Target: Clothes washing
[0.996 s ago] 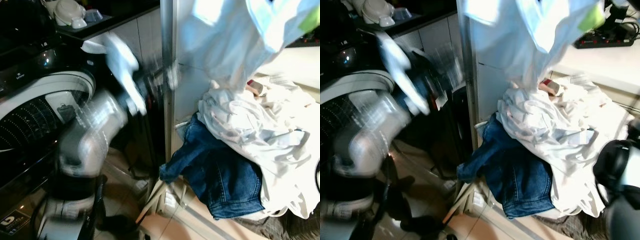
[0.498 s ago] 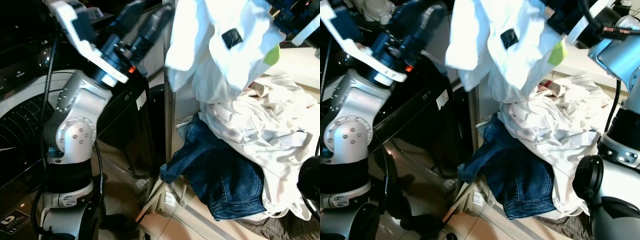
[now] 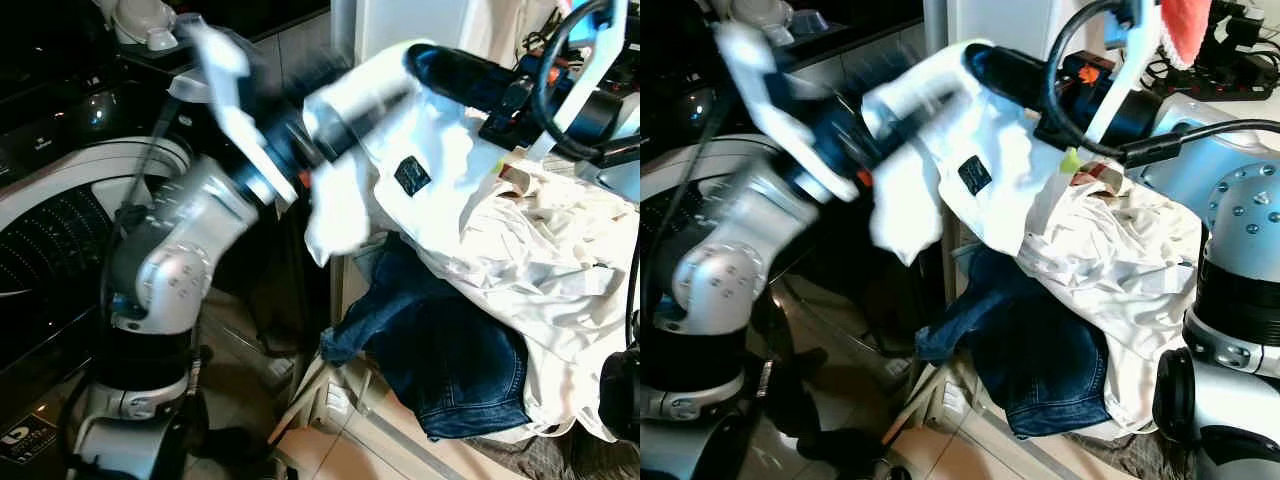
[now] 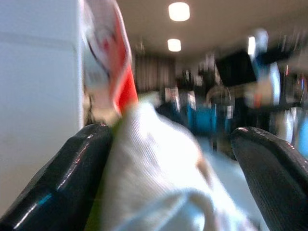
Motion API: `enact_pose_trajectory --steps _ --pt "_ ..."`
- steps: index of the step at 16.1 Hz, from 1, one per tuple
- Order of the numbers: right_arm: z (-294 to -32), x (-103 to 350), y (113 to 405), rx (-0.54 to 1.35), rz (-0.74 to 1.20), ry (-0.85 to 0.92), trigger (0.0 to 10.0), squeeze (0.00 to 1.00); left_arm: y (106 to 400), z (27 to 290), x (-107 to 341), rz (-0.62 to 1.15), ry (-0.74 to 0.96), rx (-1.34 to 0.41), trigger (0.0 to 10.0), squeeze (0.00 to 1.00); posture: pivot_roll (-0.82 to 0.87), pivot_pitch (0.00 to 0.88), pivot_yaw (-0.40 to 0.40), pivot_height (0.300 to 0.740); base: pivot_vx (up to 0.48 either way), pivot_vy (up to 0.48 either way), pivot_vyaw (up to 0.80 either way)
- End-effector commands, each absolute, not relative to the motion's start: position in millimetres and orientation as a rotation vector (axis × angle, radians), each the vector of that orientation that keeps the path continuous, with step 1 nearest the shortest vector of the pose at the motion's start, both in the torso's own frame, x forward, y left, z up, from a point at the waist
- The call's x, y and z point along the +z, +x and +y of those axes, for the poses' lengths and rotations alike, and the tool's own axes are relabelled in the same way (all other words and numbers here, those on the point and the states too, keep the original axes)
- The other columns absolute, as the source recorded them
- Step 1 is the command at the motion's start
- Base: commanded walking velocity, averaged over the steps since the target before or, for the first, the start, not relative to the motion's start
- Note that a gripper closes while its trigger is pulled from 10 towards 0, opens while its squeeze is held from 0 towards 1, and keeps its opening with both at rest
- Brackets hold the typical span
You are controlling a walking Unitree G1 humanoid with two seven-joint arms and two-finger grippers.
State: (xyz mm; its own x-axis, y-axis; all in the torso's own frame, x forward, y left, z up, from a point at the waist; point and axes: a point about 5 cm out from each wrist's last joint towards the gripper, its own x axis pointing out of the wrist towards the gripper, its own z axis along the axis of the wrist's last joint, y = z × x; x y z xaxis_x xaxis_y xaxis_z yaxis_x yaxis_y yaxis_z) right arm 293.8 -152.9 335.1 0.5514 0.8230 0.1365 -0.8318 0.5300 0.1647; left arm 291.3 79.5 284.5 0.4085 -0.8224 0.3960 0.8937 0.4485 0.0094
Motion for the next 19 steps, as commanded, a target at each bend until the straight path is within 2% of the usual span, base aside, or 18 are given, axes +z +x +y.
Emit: enact_pose_trajectory --steps 1,3,5,6,7,8,19 --pt "-147 336 288 1.027 -0.052 0.191 0.0 0.0 292 76 276 -0.32 -0.172 -1.095 10.0 0.0 -0.02 0.0 0.07 0.74 0.0 0.0 0.0" --pt "-145 335 286 1.04 -0.054 0.183 0.0 0.0 298 73 266 -0.255 -0.117 -1.046 10.0 0.0 -0.02 0.0 0.07 0.74 0.0 0.0 0.0" --pt "-144 336 285 1.043 -0.059 0.182 0.0 0.0 305 76 265 -0.275 -0.096 -0.97 10.0 0.0 -0.02 0.0 0.071 0.74 0.0 0.0 0.0" --pt "-144 336 285 1.044 -0.06 0.182 0.0 0.0 306 78 267 -0.302 -0.113 -0.96 8.0 0.0 -0.02 0.0 0.071 0.74 0.0 0.0 0.0" --pt "-144 336 285 1.043 -0.06 0.181 0.0 0.0 306 80 270 -0.32 -0.148 -0.961 1.2 0.0 -0.02 0.0 0.069 0.74 0.0 0.0 0.0" --pt "-144 336 285 1.044 -0.06 0.181 0.0 0.0 305 81 273 -0.334 -0.17 -0.969 0.0 0.0 -0.02 0.0 0.068 0.74 0.0 0.0 0.0" --pt "-142 334 284 1.049 -0.059 0.182 0.0 0.0 303 81 271 -0.358 -0.184 -0.977 0.0 0.0 -0.02 0.0 0.072 0.74 0.0 0.0 0.0"
